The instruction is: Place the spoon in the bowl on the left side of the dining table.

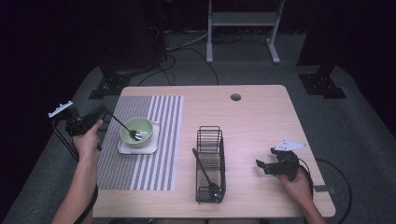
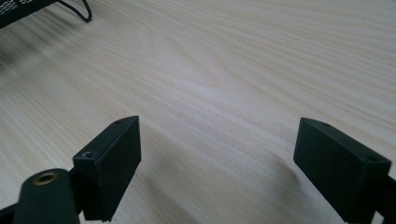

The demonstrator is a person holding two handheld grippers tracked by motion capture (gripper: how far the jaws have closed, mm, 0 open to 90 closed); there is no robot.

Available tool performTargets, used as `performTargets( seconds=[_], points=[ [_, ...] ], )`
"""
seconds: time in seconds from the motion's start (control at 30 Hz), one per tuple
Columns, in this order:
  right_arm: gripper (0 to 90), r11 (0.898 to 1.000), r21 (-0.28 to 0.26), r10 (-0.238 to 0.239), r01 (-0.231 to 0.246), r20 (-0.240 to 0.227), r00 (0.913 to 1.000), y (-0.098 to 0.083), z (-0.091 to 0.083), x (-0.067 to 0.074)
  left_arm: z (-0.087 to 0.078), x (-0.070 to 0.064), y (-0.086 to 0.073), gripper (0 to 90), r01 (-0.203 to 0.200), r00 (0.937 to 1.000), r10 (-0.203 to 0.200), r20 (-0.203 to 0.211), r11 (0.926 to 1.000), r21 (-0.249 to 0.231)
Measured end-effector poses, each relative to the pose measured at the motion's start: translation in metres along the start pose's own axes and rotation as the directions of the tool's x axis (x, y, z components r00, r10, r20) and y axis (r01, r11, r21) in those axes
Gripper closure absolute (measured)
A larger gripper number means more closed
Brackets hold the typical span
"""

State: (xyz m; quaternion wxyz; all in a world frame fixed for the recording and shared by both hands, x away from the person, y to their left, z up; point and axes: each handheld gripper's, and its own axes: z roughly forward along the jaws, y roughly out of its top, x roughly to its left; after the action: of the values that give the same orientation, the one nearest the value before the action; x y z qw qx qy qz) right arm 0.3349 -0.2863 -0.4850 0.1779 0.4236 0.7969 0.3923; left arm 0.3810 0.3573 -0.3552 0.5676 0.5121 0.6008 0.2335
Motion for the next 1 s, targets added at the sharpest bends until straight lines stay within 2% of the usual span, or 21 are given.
performTargets(
  seconds=[0.63, 1.0],
  points=[
    [14.0, 1.0, 0.0, -0.001, 0.001, 0.001, 1.0, 0.0, 0.0, 0.0, 0.0, 0.009, -0.009, 89.0, 0.005, 0.9998, -0.004, -0.022, 0.9999, 0.01],
    [14.0, 1.0, 0.001, -0.003, 0.003, 0.003, 1.0, 0.0, 0.0, 0.0, 0.002, 0.016, -0.017, 88.6, 0.024, 0.9994, -0.024, -0.026, 0.9996, 0.015]
  ],
)
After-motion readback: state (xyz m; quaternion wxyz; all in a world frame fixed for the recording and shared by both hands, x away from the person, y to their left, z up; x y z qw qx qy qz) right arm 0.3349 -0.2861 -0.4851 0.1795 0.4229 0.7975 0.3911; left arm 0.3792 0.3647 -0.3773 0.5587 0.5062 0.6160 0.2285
